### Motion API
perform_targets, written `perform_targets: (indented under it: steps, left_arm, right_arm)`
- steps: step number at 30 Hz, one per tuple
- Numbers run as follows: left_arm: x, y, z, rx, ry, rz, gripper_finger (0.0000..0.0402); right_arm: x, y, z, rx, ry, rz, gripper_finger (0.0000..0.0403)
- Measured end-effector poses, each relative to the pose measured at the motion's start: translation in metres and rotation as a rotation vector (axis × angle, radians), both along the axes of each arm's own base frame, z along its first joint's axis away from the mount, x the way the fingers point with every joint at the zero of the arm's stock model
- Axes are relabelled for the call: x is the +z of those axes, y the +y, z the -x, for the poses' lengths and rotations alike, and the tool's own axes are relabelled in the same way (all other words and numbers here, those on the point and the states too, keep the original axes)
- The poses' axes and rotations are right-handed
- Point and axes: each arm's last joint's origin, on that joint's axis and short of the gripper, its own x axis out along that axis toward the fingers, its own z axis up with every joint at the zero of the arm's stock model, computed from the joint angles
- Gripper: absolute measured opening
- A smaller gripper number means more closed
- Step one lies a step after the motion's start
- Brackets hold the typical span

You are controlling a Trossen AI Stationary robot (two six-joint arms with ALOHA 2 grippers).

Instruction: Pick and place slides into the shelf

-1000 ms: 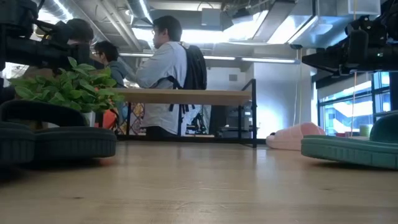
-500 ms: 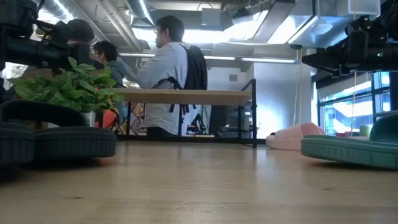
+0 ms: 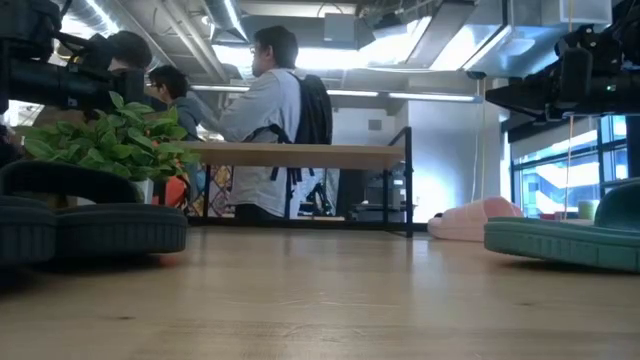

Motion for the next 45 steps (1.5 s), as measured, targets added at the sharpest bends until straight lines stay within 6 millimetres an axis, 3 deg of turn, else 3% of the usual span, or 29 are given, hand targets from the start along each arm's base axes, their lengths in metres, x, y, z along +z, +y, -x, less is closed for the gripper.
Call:
perform_targets:
  steps: [9,24,34,45]
  left_arm:
    - [-0.0001,0.0000,0.0000,0.000,0.000,0.000,0.0000]
    - [0.0000,0.0000,0.0000,0.001,0.000,0.000,0.0000]
    - [-0.0001,0.0000,0.0000,0.000,0.000,0.000,0.0000]
    - [-0.0001,0.0000,0.0000,0.000,0.001,0.000,0.0000]
  right_arm:
    - [0.0046,-0.0001,0.0008,-0.060,0.076,0.299,0.0058]
    - [0.0047,0.0000,0.0008,-0.055,0.074,0.297,0.0058]
    - [0.0041,0.0000,0.0007,0.009,-0.084,-0.086,0.0059]
    - [0.0023,0.0010,0.0000,0.069,-0.113,-0.218,0.0058]
